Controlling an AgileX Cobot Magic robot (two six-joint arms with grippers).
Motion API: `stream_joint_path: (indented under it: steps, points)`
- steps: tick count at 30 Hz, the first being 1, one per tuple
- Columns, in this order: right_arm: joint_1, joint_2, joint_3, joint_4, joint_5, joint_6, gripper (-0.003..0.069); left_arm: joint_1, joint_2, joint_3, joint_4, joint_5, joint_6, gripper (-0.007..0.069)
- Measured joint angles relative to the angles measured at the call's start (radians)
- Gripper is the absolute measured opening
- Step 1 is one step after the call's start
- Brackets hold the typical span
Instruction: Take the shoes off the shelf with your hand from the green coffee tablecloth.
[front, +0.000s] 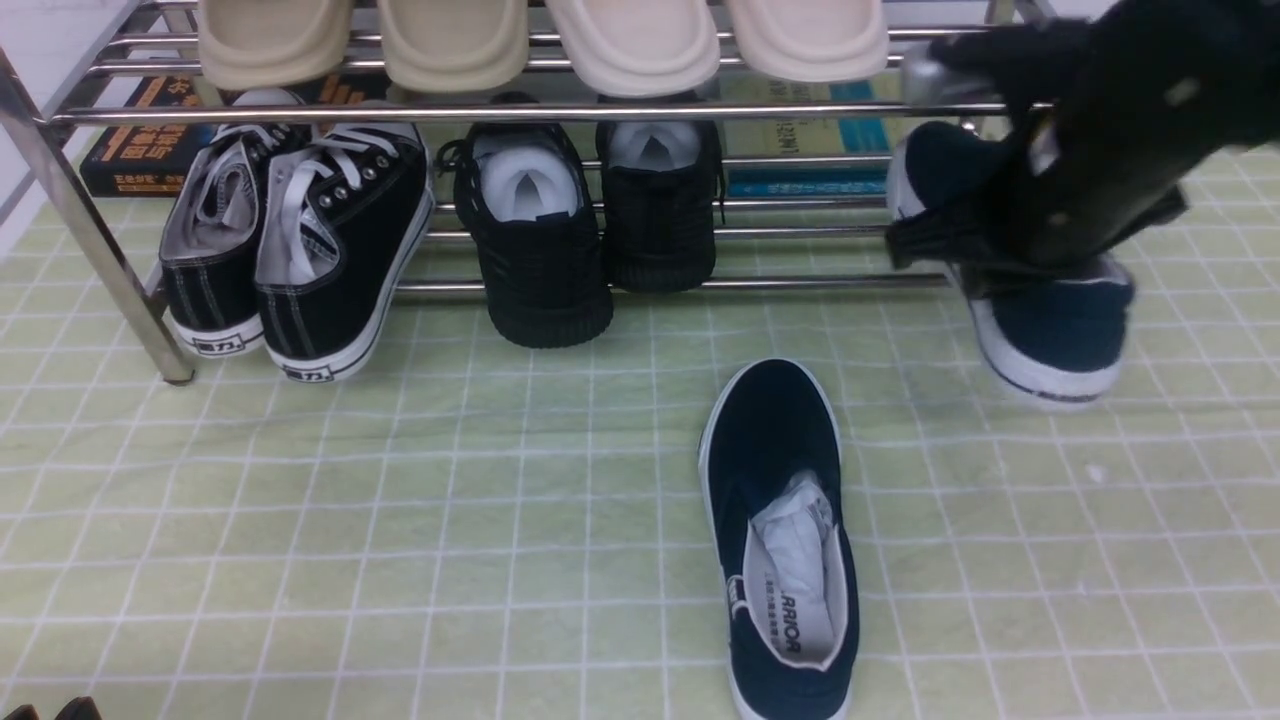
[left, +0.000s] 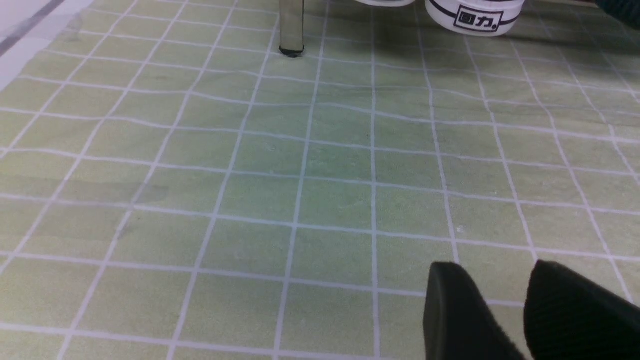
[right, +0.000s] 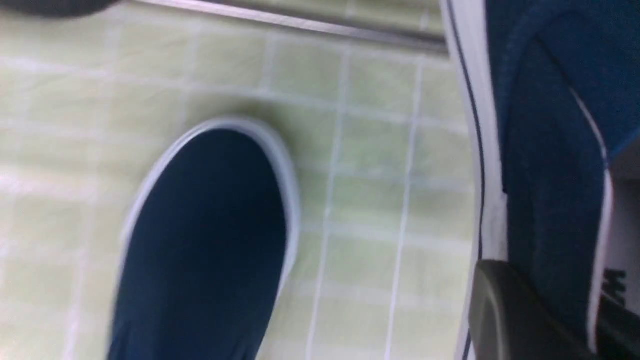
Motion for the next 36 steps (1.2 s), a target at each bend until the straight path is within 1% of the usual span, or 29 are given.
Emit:
stream_joint_path:
  steps: [3,6,10,14,15,16,17,19,22,32,36]
  points:
    - [0.000,-0.082,0.000,0.068,0.121,-0.078,0.0020,0.000,0.000,0.000,0.000,0.000,0.000,0.0242]
    - [0.000,-0.146,0.014,0.091,0.199,-0.106,0.0020,0.000,0.000,0.000,0.000,0.000,0.000,0.0242]
    - [0.000,-0.244,0.088,0.100,0.265,-0.101,0.0020,0.000,0.000,0.000,0.000,0.000,0.000,0.0242]
    - [0.000,-0.334,0.201,0.119,0.260,-0.070,0.0020,0.000,0.000,0.000,0.000,0.000,0.000,0.0242]
    - [0.000,-0.371,0.263,0.131,0.236,-0.056,0.0020,0.000,0.000,0.000,0.000,0.000,0.000,0.0242]
    - [0.000,-0.380,0.281,0.138,0.228,-0.053,0.0020,0.000,0.000,0.000,0.000,0.000,0.000,0.0242]
    - [0.000,-0.416,0.370,0.165,0.178,-0.045,0.0020,0.000,0.000,0.000,0.000,0.000,0.000,0.0242]
    - [0.000,-0.429,0.411,0.183,0.140,-0.043,0.0020,0.000,0.000,0.000,0.000,0.000,0.000,0.0242]
    - [0.000,-0.427,0.514,0.238,0.034,-0.052,0.0020,0.000,0.000,0.000,0.000,0.000,0.000,0.0242]
    - [0.000,-0.358,0.540,0.297,-0.150,-0.081,0.0020,0.000,0.000,0.000,0.000,0.000,0.000,0.0242]
    - [0.000,-0.315,0.540,0.319,-0.198,-0.081,0.0020,0.000,0.000,0.000,0.000,0.000,0.000,0.0242]
